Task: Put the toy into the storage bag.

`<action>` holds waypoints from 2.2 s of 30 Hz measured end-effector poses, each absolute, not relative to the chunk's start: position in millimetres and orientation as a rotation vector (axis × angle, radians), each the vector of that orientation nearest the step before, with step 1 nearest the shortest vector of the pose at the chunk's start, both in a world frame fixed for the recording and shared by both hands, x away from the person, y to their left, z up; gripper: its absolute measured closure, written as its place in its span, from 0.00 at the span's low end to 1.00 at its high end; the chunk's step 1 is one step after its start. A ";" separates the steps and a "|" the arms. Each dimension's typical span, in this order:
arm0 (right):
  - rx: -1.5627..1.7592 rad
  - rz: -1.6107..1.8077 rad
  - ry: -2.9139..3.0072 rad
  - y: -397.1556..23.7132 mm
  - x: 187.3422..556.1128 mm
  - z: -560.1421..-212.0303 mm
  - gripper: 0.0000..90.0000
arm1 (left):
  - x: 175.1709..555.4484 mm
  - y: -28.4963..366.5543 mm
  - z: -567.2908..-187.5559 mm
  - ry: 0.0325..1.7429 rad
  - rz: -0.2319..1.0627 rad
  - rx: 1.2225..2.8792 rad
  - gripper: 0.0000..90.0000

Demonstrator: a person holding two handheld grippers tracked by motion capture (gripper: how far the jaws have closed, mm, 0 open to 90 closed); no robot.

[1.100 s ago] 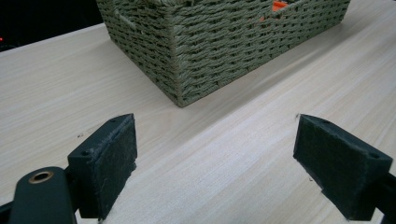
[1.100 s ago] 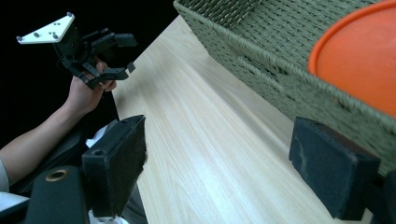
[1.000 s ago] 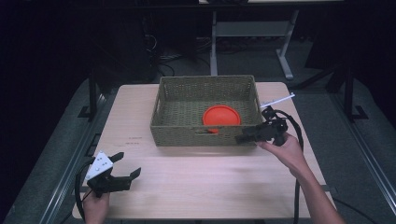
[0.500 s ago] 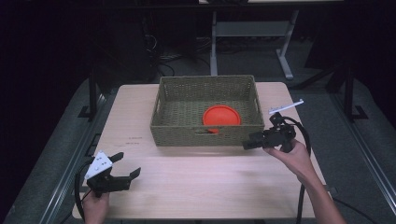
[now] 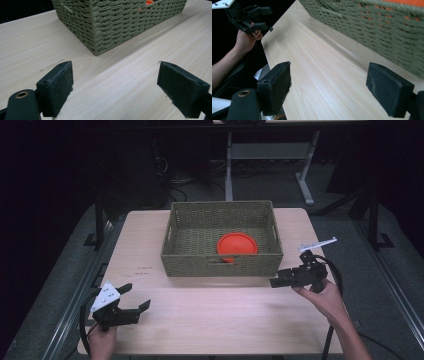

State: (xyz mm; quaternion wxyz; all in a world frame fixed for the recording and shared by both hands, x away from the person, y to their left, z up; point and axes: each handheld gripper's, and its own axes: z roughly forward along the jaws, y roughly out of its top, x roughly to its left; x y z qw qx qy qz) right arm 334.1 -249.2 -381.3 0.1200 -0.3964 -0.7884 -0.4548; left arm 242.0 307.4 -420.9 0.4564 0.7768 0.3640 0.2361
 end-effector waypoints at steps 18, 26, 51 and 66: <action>-1.271 -1.290 -2.292 -283.9 311.4 -417.9 0.22 | 241.6 306.7 -422.1 0.903 0.574 1.916 0.14; -1.326 -1.281 -2.267 -298.3 302.2 -432.9 0.22 | 242.2 307.9 -422.2 0.894 0.578 1.933 0.14; -1.450 -1.297 -2.205 -327.1 276.8 -458.0 0.22 | 242.1 306.5 -423.3 0.894 0.573 1.937 0.14; -1.462 -1.343 -2.222 -328.6 261.7 -460.1 0.21 | 241.6 304.5 -424.3 0.897 0.575 1.940 0.14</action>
